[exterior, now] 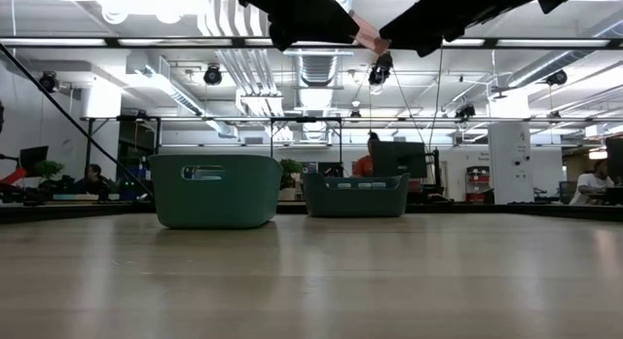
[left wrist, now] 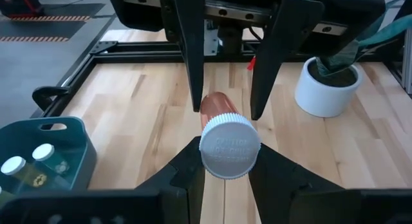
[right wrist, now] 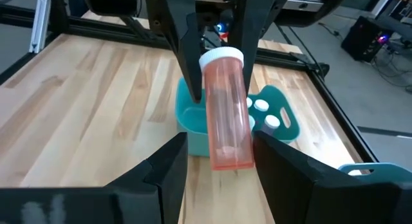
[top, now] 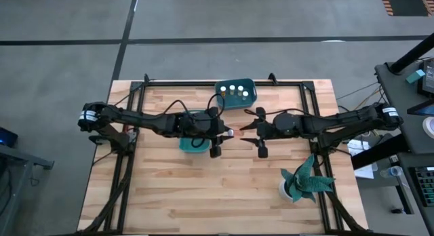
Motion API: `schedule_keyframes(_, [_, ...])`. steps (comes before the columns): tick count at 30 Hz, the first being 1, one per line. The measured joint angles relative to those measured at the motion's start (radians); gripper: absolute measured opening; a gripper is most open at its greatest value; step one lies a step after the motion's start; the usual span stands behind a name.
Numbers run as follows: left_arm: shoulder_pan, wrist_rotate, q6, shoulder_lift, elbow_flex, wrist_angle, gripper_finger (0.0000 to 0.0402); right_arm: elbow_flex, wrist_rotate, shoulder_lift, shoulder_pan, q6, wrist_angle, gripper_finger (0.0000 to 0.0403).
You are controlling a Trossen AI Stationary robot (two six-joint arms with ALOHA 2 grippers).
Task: Pick and place medicine bottles into bin by pill shape (circle, oval)
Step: Put the pink tablet pill bottle into the blue bin
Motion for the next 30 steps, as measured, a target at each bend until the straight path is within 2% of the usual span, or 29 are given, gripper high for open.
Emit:
schedule_keyframes(5, [0.000,0.000,-0.002,0.000,0.000,0.007,0.0086,0.000,0.002,-0.003,0.000,0.006,0.000,0.0156])
schedule_keyframes(16, [-0.006,0.001,-0.009,0.000,0.000,0.032,0.0086,0.000,0.002,-0.002,0.000,0.002,0.000,0.0088])
schedule_keyframes(19, [-0.006,0.001,-0.009,0.000,0.000,0.036,0.0091,0.000,0.002,-0.002,0.000,0.003,-0.001,0.0086])
schedule_keyframes(24, [-0.006,0.000,-0.009,-0.001,0.000,0.044,0.0123,-0.001,0.001,-0.002,0.000,0.013,0.001,0.0105])
schedule_keyframes(30, [-0.005,0.014,0.010,-0.028,0.000,0.039,0.0172,-0.023,0.000,-0.007,0.000,0.013,0.003,0.0099])
